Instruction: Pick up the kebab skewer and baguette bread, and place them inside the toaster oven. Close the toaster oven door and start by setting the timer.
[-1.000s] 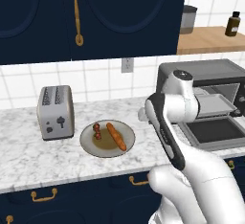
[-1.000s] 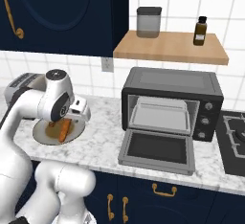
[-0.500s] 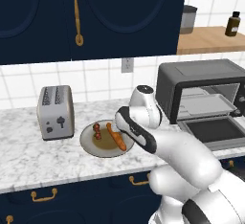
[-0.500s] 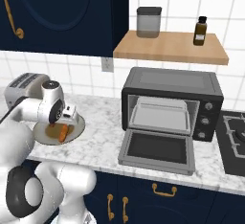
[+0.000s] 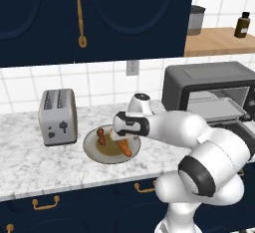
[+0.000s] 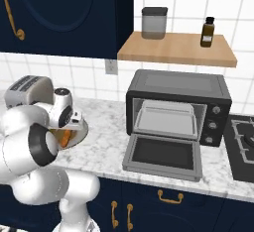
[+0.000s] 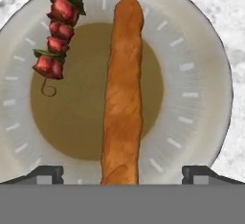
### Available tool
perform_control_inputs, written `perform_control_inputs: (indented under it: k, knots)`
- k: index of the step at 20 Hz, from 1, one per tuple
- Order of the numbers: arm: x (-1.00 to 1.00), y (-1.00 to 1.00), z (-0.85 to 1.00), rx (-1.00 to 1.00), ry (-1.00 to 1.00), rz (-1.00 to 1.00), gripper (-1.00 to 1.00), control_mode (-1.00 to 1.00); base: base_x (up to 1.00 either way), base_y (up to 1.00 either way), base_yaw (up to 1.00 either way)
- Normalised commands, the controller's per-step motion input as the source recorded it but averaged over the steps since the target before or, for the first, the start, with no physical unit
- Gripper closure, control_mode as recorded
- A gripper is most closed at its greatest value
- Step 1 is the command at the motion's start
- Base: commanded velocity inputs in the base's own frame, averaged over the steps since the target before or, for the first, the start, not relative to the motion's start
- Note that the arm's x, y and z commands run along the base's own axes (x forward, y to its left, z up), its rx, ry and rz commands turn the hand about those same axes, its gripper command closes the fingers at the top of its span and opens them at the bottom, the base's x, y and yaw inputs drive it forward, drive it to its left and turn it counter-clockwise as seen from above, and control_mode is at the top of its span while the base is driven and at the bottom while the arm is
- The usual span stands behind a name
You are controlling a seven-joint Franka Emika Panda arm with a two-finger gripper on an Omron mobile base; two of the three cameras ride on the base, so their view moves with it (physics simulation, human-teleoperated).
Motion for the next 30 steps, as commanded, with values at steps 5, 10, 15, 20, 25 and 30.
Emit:
perform_control_inputs:
  k: [5, 10, 15, 20, 25, 30]
  knots:
    - [0.57, 0.20, -0.34, 0.00, 0.09, 0.02, -1.00, -1.00, 0.00, 0.00, 0.00]
    - [0.33, 0.13, -0.39, -0.01, 0.11, 0.00, -1.00, -1.00, 0.00, 0.00, 0.00]
    - [0.14, 0.12, -0.35, -0.02, 0.03, 0.00, -1.00, -1.00, 0.00, 0.00, 0.00]
    - [-0.03, 0.00, -0.31, -0.02, 0.00, 0.00, 1.00, -1.00, 0.00, 0.00, 0.00]
    - [-0.17, -0.02, -0.17, -0.03, -0.04, 0.13, 1.00, -1.00, 0.00, 0.00, 0.00]
    - [-0.50, -0.17, 0.83, -0.03, -0.06, 0.34, 1.00, -1.00, 0.00, 0.00, 0.00]
